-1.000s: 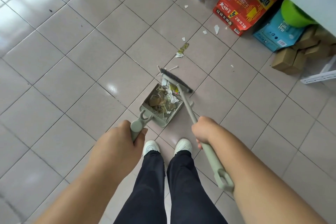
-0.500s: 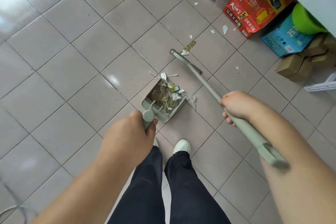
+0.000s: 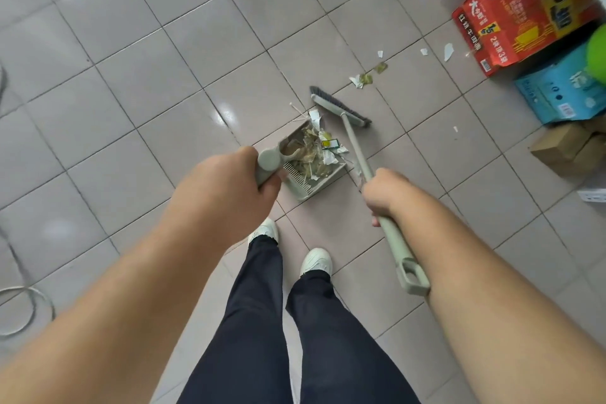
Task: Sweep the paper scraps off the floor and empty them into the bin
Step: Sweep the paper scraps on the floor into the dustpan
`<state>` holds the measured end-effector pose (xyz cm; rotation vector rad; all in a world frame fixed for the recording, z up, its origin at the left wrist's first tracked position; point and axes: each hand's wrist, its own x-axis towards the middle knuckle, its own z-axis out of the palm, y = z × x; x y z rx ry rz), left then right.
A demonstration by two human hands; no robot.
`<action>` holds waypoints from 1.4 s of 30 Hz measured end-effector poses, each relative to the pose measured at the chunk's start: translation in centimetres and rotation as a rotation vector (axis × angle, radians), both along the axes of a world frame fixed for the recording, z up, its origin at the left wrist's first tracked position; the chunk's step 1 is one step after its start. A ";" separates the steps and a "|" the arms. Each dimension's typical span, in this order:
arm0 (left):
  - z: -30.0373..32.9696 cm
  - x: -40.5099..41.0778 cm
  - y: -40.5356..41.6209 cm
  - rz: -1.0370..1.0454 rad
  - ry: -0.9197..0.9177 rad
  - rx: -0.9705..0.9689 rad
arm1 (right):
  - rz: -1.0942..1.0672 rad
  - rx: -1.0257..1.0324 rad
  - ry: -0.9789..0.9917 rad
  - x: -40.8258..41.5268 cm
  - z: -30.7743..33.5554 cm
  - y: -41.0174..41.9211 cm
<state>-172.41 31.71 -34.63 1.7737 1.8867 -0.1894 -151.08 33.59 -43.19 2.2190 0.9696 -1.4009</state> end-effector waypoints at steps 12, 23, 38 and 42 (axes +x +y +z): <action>0.9 -0.4 -5.1 0.252 0.007 0.012 | -0.146 0.049 0.140 8.1 8.0 -4.1; 0.5 -2.3 -6.0 0.370 0.006 0.053 | -0.319 0.219 0.034 8.3 -0.2 7.9; -0.1 -1.0 -3.8 0.325 -0.034 0.035 | -0.116 -0.041 0.061 0.3 -0.4 -0.2; -0.2 -1.4 -3.9 0.313 -0.037 0.031 | -0.150 0.035 0.085 1.3 2.2 -0.7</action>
